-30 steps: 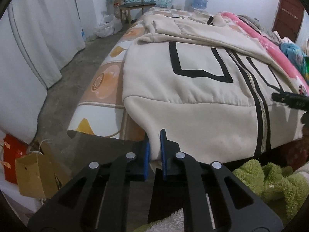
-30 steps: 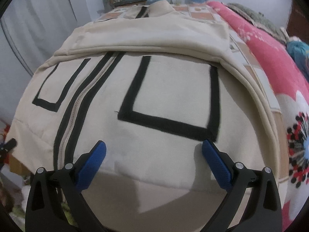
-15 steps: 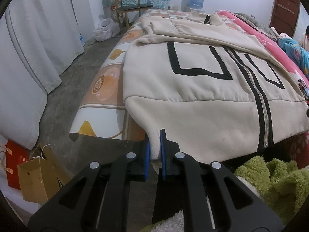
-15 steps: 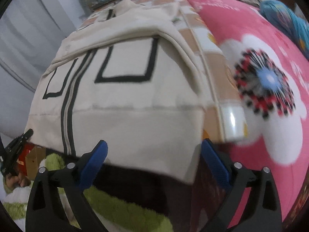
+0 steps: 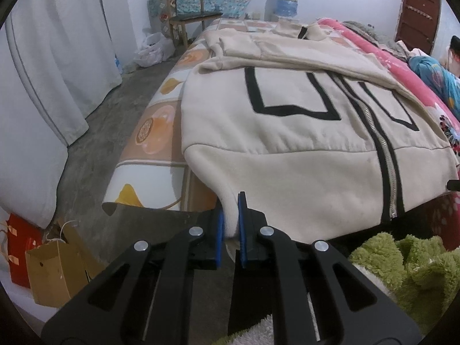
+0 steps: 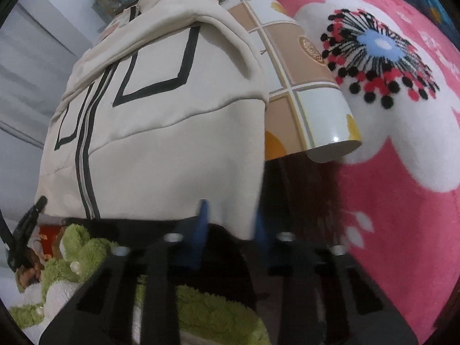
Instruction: Fold large clothes
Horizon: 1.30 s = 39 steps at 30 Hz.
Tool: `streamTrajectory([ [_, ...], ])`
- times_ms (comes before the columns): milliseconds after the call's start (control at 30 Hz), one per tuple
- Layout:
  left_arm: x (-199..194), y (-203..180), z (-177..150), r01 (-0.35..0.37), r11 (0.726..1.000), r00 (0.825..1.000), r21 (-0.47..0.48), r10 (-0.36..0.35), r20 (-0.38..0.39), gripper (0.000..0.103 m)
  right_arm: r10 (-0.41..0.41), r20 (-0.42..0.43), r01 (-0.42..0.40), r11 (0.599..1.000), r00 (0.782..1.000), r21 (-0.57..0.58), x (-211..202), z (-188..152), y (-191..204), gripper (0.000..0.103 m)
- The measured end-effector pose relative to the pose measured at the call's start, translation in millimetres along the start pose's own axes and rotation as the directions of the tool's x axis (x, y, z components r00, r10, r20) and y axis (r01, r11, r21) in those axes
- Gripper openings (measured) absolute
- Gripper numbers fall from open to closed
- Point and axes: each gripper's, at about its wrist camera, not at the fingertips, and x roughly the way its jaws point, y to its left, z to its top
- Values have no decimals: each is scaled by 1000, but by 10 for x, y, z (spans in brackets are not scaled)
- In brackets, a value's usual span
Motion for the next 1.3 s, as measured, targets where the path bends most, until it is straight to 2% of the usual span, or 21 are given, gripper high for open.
streamTrajectory([
  [67,-71,-6,30,16,1000,1000,0,-16,20,6,25,2,-25,1000,1000,-4,-76,9,16,7],
  [200,-222,33,189,89,995,994,-38,-86,72,6,70,42,-69,997,997,-27,-288,100,91,6],
  [400,-259,75,539,172,982,977,-81,-160,139,6,159,139,-154,987,977,-46,-460,443,231,6],
  [667,86,222,1158,186,971,973,-151,-162,163,6,221,255,-208,975,941,-75,-426,1201,396,6],
  [767,311,315,1396,193,960,975,-205,-165,146,6,242,288,-232,970,927,-66,-334,1574,435,6],
  [900,689,433,1619,197,938,979,-284,-175,101,8,243,314,-244,969,918,-37,-94,1928,421,7],
  [933,811,467,1663,183,934,982,-307,-163,91,9,244,316,-249,968,917,-24,-22,1984,394,9],
  [1000,962,534,1688,196,916,980,-350,-179,81,14,245,308,-262,965,919,12,189,2110,298,25],
  [1033,1011,572,1686,208,903,978,-376,-192,80,24,230,306,-250,968,924,26,247,2133,256,36],
  [1067,1027,609,1671,197,895,980,-400,-178,85,31,186,312,-210,977,931,45,295,2140,199,41],
  [1100,1014,633,1653,190,894,982,-406,-166,94,34,164,320,-189,981,933,47,293,2111,166,42],
  [1167,948,662,1613,189,899,981,-394,-157,112,40,140,343,-157,987,929,23,223,2029,105,51],
  [1233,871,664,1533,156,921,986,-357,-126,108,45,110,360,-120,993,926,4,141,1947,59,52],
  [1300,858,652,1463,116,939,993,-322,-99,70,49,41,365,-35,999,930,-23,97,1833,17,52],
])
